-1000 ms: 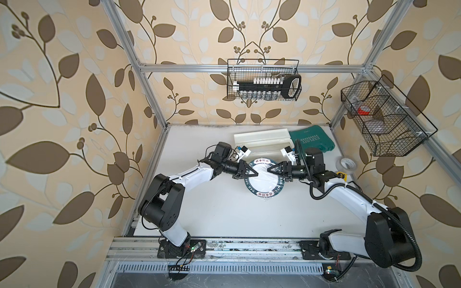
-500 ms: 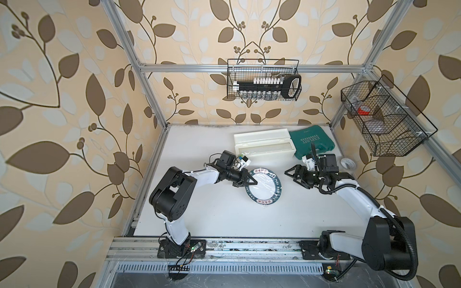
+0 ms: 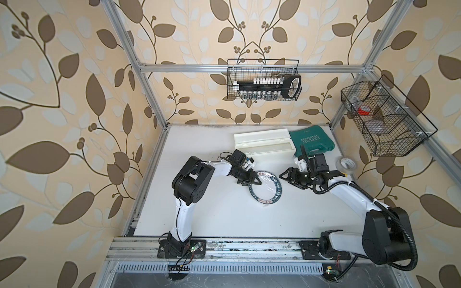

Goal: Wrap the plate with plastic wrap
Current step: Place the plate at the center of the board, then cover the plate with plastic wrap.

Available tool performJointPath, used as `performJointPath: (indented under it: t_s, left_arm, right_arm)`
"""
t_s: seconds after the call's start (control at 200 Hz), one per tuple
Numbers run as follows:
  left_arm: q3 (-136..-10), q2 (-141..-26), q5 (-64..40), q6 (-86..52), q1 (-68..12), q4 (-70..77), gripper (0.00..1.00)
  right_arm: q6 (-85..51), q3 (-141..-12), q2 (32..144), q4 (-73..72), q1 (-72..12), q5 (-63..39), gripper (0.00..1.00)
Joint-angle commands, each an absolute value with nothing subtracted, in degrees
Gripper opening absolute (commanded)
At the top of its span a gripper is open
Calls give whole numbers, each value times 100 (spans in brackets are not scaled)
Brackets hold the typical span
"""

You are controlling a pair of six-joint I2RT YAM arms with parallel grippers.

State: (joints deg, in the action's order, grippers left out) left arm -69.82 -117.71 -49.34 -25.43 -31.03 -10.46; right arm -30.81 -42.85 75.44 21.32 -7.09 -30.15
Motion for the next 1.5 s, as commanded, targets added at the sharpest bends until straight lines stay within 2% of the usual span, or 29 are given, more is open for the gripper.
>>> performJointPath:
  t_s: [0.0, 0.195, 0.365, 0.565, 0.635, 0.845, 1.155, 1.305, 1.5]
  left_arm:
    - [-7036, -11688, -4595, -2302, -2990, -1580, 51]
    - [-6875, -11190, -4387, -2210, -2665, -2132, 57]
    - [-6419, -10485, -4042, -2153, -2391, -2585, 58]
    - [-5407, -9559, -4224, -3333, -2740, -1455, 57]
    - [-5361, -9457, -4035, -3591, -2960, -1161, 55]
    - [-5791, -9919, -3707, -3353, -3134, -1313, 54]
    - [-5874, -10362, -3739, -3252, -3146, -1260, 51]
    - [-5803, -10591, -3873, -3528, -3210, -696, 49]
    - [-5515, -10705, -4158, -4115, -3338, 224, 42]
  right_arm:
    - [-3090, -4353, 7643, 2039, -762, -2861, 72]
    - [-2936, -4443, 7752, 2264, -787, -2642, 71]
    - [-2748, -4459, 7893, 2427, -831, -2389, 69]
    - [-2881, -4494, 8250, 2268, -1095, -2321, 63]
    - [-2891, -4562, 8423, 2216, -1171, -2306, 58]
    - [-2860, -4704, 8700, 2224, -1376, -2219, 45]
    - [-2827, -4738, 9065, 2085, -1431, -2267, 35]
    - [-2888, -4641, 9257, 1856, -1463, -2471, 28]
    - [-3093, -4396, 9231, 1558, -1453, -2821, 25]
